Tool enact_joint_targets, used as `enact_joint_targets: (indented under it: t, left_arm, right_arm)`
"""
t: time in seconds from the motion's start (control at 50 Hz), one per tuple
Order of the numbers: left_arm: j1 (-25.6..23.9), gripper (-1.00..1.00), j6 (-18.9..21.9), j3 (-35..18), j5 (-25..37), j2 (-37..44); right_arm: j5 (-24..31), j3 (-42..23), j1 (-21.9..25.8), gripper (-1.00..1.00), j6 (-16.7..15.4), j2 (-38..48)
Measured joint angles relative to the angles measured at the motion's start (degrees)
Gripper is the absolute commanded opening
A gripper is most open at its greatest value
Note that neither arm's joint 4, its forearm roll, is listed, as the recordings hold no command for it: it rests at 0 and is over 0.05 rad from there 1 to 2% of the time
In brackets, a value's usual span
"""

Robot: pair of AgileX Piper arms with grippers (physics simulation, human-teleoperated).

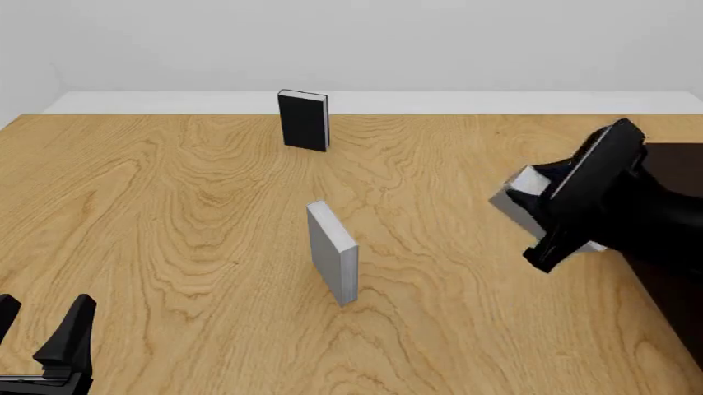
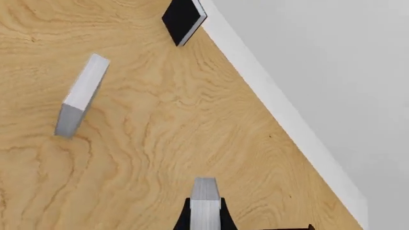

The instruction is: Pick up the book on the right and place it on the cabinet shelf.

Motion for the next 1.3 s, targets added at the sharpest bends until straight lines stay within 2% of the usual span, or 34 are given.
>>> enact_joint_targets:
  t: [0.4, 0.56, 0.68, 0.84, 1.06, 1.3]
  left_arm:
    - [0.0, 1.0, 0.0, 0.0, 0.0, 0.0]
    - [0.0, 1.0, 0.0, 0.0, 0.0, 0.0]
    - [0.0, 1.0, 0.0, 0.0, 0.0, 0.0]
    - [0.0, 1.0, 0.0, 0.0, 0.0, 0.0]
    - [0.0, 1.0, 0.0, 0.0, 0.0, 0.0]
    - [0.0, 1.0, 0.0, 0.0, 0.0, 0.0]
  right_arm:
    - [-15.57, 18.46, -3.3, -1.0, -20.41, -9.42]
    - [-25.41, 26.23, -4.05, -1.0, -28.43, -10.07]
    - [-33.41, 31.15, -5.02, -1.0, -32.58, -8.46]
    - [-43.0, 36.05, -6.5, -1.0, -36.05, -5.5]
    - [-53.61, 39.1, -8.04, -1.0, -38.25, -0.22]
    - [-59.35, 39.99, -10.35, -1.0, -39.89, 2.83]
